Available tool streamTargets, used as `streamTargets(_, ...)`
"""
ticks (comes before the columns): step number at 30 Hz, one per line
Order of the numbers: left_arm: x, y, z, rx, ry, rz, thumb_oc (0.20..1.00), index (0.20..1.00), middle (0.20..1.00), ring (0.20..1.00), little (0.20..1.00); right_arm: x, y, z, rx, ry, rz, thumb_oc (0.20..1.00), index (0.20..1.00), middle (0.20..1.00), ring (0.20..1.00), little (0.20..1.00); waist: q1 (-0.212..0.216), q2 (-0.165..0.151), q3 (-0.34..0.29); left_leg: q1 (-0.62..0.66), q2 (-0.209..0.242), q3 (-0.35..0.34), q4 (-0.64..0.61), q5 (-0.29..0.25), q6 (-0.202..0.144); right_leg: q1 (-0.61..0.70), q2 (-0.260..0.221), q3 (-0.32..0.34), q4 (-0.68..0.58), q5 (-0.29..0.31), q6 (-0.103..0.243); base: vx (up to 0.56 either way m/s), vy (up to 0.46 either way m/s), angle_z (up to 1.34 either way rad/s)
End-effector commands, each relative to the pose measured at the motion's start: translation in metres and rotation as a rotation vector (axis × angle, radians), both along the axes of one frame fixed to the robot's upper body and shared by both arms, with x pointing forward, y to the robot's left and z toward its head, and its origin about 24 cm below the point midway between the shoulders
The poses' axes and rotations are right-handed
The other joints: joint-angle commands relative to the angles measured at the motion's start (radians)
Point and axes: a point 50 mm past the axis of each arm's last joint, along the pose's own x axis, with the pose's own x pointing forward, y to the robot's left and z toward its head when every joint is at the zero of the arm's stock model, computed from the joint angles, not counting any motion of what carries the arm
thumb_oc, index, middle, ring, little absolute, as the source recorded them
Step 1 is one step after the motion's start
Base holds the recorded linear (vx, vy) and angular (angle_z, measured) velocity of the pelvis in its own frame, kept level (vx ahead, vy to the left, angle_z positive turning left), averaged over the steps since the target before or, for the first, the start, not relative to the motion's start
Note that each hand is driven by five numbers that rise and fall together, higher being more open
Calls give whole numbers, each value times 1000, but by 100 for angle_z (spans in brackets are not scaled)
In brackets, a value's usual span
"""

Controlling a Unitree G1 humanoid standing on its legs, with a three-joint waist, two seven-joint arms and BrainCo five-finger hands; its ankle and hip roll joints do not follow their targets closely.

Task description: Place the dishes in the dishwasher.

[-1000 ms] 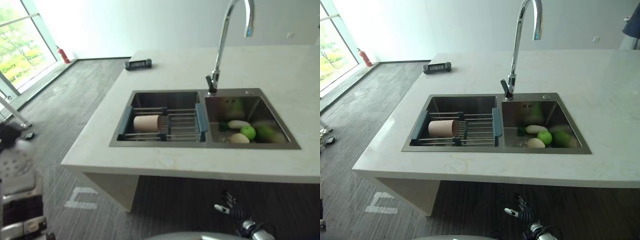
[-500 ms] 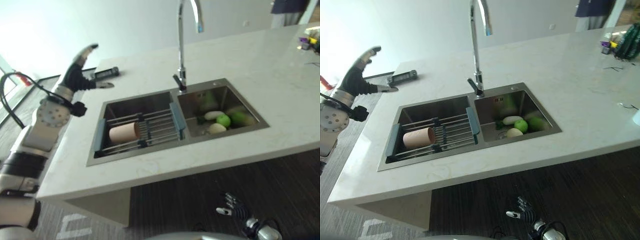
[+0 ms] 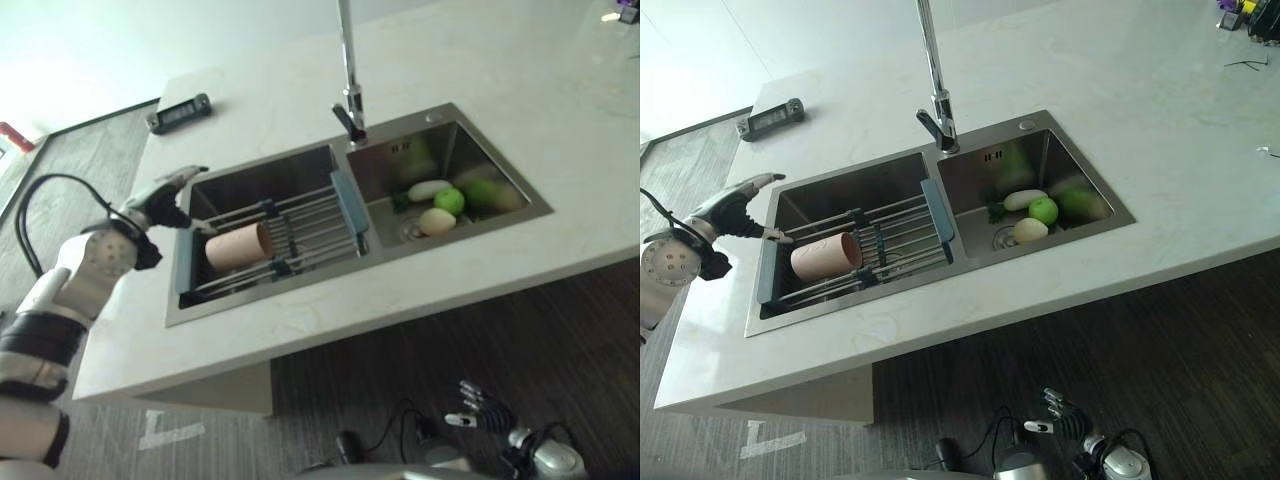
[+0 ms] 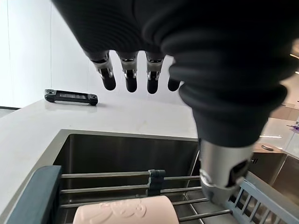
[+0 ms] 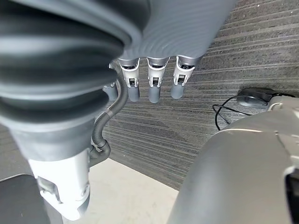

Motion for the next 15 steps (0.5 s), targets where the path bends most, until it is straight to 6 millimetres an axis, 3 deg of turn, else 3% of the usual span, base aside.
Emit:
streamTargets(1, 2, 11, 23, 38, -60, 26, 1000, 1000, 1000, 1000, 1000, 17, -1, 15, 2, -84, 56, 1000, 1000, 1000, 1000, 1000, -15, -15, -19, 57, 42, -31, 17, -78, -72, -45, -95, -34, 96, -56, 135, 50, 39, 0)
streamTargets(4, 1, 8, 10, 49, -24, 19, 1000, 1000, 1000, 1000, 1000, 18, -5, 18, -1, -89, 59, 1000, 1000, 1000, 1000, 1000, -15, -19, -8, 45, 42, -35, 22, -76, -72, -54, -95, -33, 98, -56, 134, 14, 40, 1)
streamTargets(15, 2, -2, -1, 71, 10, -3, 1000, 1000, 1000, 1000, 1000, 18, -8, 21, -1, -98, 62, 1000, 1000, 1000, 1000, 1000, -15, -27, 33, 9, 36, -43, 43, -69, -69, -89, -107, -33, 126, -52, 136, -3, 35, 2)
